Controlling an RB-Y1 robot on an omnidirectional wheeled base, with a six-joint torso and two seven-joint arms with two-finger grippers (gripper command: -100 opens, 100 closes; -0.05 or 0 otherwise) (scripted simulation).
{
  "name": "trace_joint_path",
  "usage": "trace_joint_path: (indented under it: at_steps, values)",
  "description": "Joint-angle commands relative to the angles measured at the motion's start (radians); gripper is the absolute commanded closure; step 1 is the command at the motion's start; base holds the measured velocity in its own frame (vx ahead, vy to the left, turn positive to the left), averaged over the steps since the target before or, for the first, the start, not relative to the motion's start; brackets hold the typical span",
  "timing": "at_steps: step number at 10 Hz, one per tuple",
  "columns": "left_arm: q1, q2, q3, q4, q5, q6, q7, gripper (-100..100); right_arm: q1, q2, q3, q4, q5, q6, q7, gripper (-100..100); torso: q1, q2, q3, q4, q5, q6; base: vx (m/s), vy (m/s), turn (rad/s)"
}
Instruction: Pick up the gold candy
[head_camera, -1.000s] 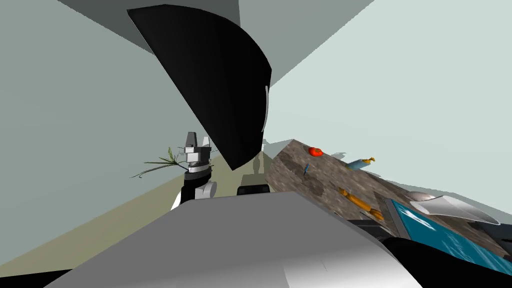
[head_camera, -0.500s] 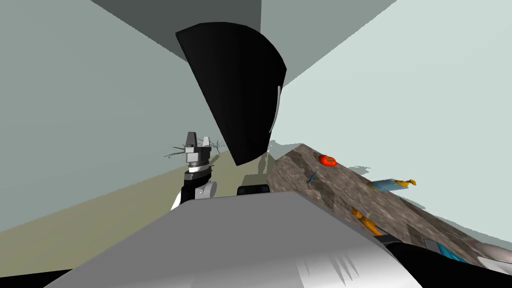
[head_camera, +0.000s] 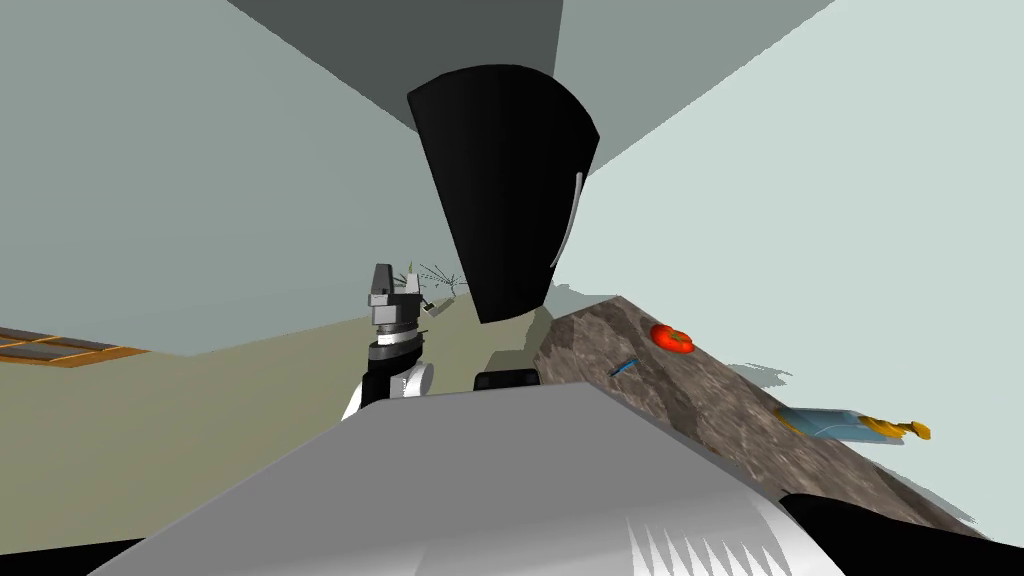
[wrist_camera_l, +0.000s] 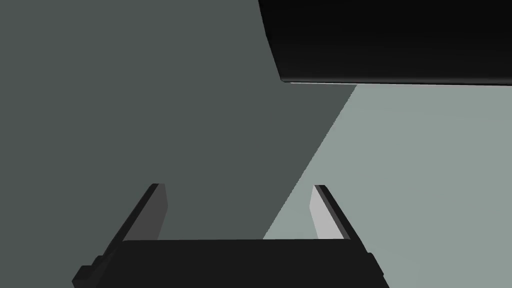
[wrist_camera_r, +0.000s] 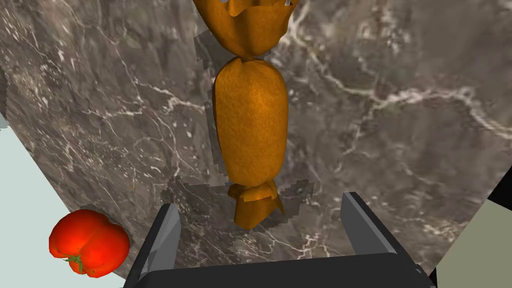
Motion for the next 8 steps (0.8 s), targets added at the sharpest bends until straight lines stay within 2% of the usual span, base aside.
trace_joint_path:
  at_steps: [1,2,3,4,5,7,8]
  values:
    - [0.0,0.0,0.0,0.0,0.0,0.0,0.0,0,0.014,-0.015,0.016,0.005,0.004,0.001,0.004,-100,0.0,0.0,0.0,0.0,0.0,0.0,-0.077,-0.09,0.243]
    - [0.0,0.0,0.0,0.0,0.0,0.0,0.0,0,0.017,-0.022,0.039,0.012,0.009,-0.008,0.008,-100,0.001,-0.001,0.0,0.0,0.0,0.0,-0.087,-0.092,0.214]
    - [0.0,0.0,0.0,0.0,0.0,0.0,0.0,0,0.014,-0.026,0.028,0.005,0.002,0.003,0.004,-100,0.001,-0.001,-0.001,0.0,0.0,0.0,-0.042,-0.045,0.042]
    - [0.0,0.0,0.0,0.0,0.0,0.0,0.0,0,0.015,-0.028,0.03,0.005,0.002,0.004,0.003,0,0.004,-0.003,-0.002,0.0,0.001,0.001,-0.007,-0.009,-0.006]
    - [0.0,0.0,0.0,0.0,0.0,0.0,0.0,0,-0.02,-0.022,0.047,0.037,0.004,0.002,0.006,-100,0.007,-0.005,-0.003,-0.001,0.002,0.001,-0.005,0.004,0.064]
    - [0.0,0.0,0.0,0.0,0.0,0.0,0.0,0,-0.063,-0.016,0.068,0.077,0.006,-0.001,0.01,-100,0.009,-0.006,-0.004,-0.001,0.002,0.001,-0.003,0.013,0.056]
    - [0.0,0.0,0.0,0.0,0.0,0.0,0.0,0,-0.048,-0.017,0.062,0.062,0.006,0.002,0.009,-100,0.009,-0.007,-0.004,-0.001,0.002,0.001,-0.002,0.006,0.006]
